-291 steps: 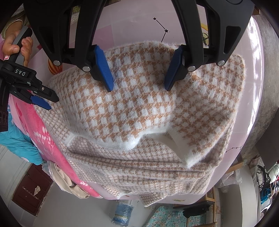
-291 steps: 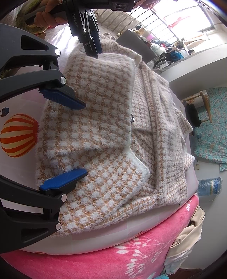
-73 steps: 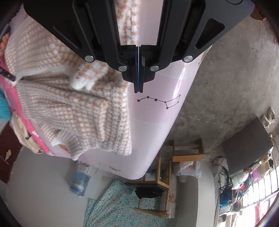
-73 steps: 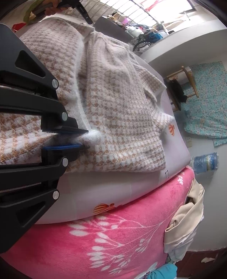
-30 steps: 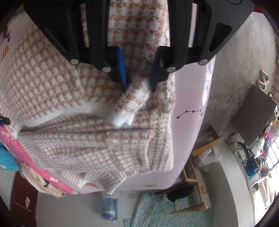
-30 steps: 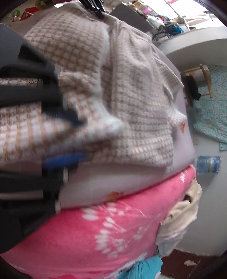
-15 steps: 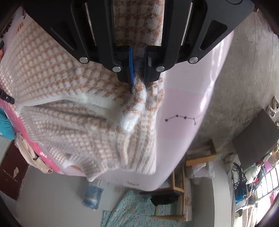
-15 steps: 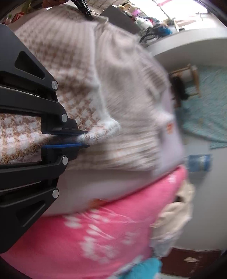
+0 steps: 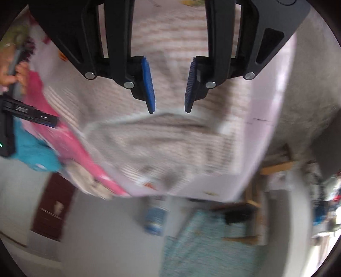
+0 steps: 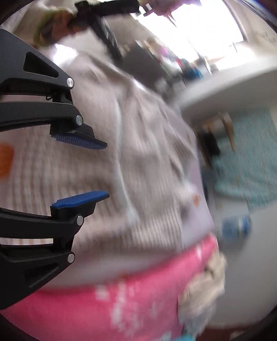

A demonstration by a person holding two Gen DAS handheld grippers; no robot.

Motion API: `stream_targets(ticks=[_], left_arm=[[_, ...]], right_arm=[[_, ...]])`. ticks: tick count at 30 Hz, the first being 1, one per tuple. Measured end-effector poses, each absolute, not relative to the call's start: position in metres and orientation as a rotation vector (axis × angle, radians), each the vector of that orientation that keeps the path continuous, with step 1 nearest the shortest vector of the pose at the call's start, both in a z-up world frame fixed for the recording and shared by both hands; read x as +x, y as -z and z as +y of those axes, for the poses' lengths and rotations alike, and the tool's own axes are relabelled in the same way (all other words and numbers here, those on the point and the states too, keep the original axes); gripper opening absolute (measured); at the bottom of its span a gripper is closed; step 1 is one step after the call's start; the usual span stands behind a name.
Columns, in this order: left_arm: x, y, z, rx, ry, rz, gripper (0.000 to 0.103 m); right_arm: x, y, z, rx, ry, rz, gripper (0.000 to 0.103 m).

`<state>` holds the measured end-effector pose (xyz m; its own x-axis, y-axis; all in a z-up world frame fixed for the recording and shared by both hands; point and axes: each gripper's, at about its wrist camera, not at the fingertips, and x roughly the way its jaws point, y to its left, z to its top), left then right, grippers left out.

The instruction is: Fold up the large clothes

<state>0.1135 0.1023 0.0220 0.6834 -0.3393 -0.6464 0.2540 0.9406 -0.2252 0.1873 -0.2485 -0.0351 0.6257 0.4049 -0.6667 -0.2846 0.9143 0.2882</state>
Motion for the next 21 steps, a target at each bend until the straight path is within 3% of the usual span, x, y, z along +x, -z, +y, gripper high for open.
stream_targets(ticks=[6,9,14,21], left_arm=[[0.119,0.036,0.031,0.038,0.382,0.882,0.03],[0.122,0.035,0.037,0.027,0.379,0.87,0.035],[0.128,0.032,0.055,0.001,0.326,0.879,0.035],[0.133,0.032,0.078,-0.11,0.303,0.896,0.034]], right_arm=[[0.208,0.09,-0.174,0.019,-0.473,0.941,0.035],[0.211,0.089,-0.172,0.002,-0.456,0.933,0.036],[0.212,0.067,-0.169,-0.018,-0.441,0.876,0.035],[0.241,0.087,-0.183,0.105,-0.407,0.939,0.036]])
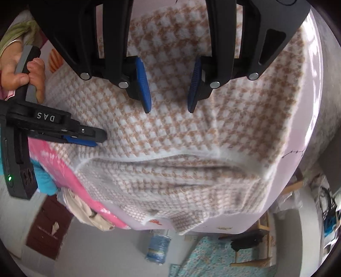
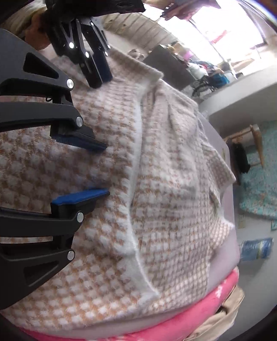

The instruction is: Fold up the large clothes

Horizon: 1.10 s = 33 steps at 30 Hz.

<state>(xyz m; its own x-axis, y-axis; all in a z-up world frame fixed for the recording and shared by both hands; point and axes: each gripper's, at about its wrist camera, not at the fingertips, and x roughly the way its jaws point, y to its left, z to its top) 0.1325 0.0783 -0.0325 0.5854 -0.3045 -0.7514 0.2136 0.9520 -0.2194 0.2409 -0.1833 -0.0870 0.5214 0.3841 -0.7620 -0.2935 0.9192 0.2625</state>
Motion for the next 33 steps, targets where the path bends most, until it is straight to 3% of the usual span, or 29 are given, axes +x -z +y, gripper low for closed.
stream_targets(ticks=[7,11,14,21,25,33], left_arm=[[0.093,0.015,0.073,-0.084,0.437,0.871,0.034],[0.079,0.034,0.066,-0.01,0.377,0.91,0.035],[0.08,0.044,0.067,-0.009,0.345,0.908,0.035],[0.06,0.026,0.068,0.012,0.358,0.873,0.035],[0.059,0.048,0.062,0.067,0.292,0.913,0.036],[0.056,0.033,0.078,0.043,0.234,0.873,0.036]], right_arm=[[0.18,0.054,-0.191,0.051,-0.434,0.855,0.036],[0.147,0.066,-0.18,-0.062,-0.421,0.876,0.036],[0.153,0.099,-0.183,-0.051,-0.377,0.959,0.037],[0.13,0.068,-0.179,-0.065,-0.396,0.874,0.037],[0.126,0.099,-0.158,-0.163,-0.368,0.923,0.037],[0.119,0.086,-0.166,-0.135,-0.335,0.895,0.038]])
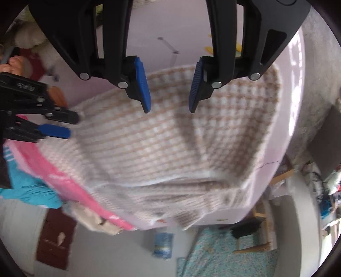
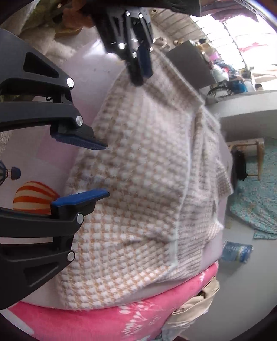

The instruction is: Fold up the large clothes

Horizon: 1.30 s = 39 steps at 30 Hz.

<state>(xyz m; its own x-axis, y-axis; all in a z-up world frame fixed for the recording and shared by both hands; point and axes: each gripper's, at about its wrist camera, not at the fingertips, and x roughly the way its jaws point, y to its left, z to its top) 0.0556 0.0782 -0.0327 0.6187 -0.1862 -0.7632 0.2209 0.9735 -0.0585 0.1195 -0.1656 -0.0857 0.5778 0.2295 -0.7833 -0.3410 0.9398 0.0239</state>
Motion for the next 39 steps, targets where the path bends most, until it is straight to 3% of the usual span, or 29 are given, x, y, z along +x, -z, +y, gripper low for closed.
stream_targets(ticks=[2,8,12,18,23,27,34,39], left_arm=[[0.066,0.048,0.083,0.016,0.232,0.917,0.037],[0.058,0.032,0.101,-0.045,0.202,0.878,0.037],[0.062,0.048,0.117,-0.088,0.169,0.889,0.037],[0.059,0.032,0.13,-0.111,0.154,0.857,0.037],[0.075,0.044,0.138,-0.136,0.107,0.916,0.037],[0.084,0.041,0.127,-0.09,0.036,0.974,0.038],[0.091,0.04,0.118,-0.062,-0.028,1.035,0.043],[0.095,0.04,0.115,-0.052,-0.046,1.051,0.045]], right_arm=[[0.125,0.101,-0.175,-0.078,-0.349,0.92,0.04],[0.115,0.075,-0.211,-0.056,-0.238,0.861,0.04],[0.134,0.109,-0.237,-0.008,-0.203,0.938,0.04],[0.127,0.083,-0.255,-0.014,-0.144,0.878,0.04],[0.142,0.112,-0.296,0.125,-0.079,0.958,0.04],[0.139,0.098,-0.291,0.098,-0.078,0.948,0.041],[0.148,0.067,-0.261,0.126,-0.198,0.906,0.071],[0.164,0.068,-0.23,0.132,-0.277,0.922,0.073]])
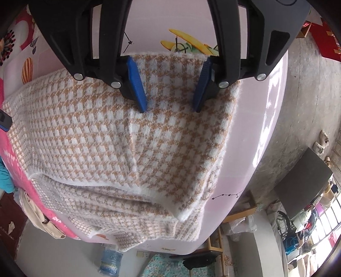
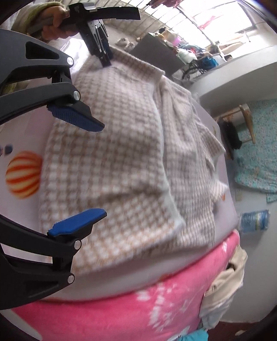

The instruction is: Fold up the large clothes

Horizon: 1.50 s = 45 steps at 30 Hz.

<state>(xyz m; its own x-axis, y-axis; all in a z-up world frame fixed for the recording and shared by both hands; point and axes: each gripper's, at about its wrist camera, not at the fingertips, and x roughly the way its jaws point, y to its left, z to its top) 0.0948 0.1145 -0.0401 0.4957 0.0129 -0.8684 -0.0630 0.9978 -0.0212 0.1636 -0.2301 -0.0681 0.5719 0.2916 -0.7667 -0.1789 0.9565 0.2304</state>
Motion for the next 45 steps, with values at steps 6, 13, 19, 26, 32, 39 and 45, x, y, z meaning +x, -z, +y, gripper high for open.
stream_targets(ticks=[6,13,19,26,32,39,45], left_arm=[[0.097,0.04,0.11,-0.048,-0.047,1.059,0.055],[0.098,0.039,0.108,-0.043,-0.058,1.07,0.056],[0.098,0.038,0.105,-0.019,-0.08,1.071,0.062],[0.096,0.034,0.102,-0.002,-0.099,1.067,0.065],[0.083,0.008,0.096,0.033,-0.079,0.943,0.081],[0.119,0.0,0.071,0.069,0.033,0.914,0.084],[0.162,0.028,0.059,0.081,0.05,0.977,0.084]], right_arm=[[0.176,0.094,-0.197,0.045,-0.297,0.982,0.073],[0.175,0.092,-0.189,-0.016,-0.264,0.986,0.077],[0.178,0.066,-0.18,-0.009,-0.312,0.911,0.077],[0.201,0.088,-0.158,-0.063,-0.321,0.939,0.077],[0.204,0.085,-0.162,-0.013,-0.321,0.956,0.078],[0.223,0.066,-0.172,0.035,-0.273,0.881,0.078],[0.246,0.091,-0.17,0.014,-0.233,0.913,0.078]])
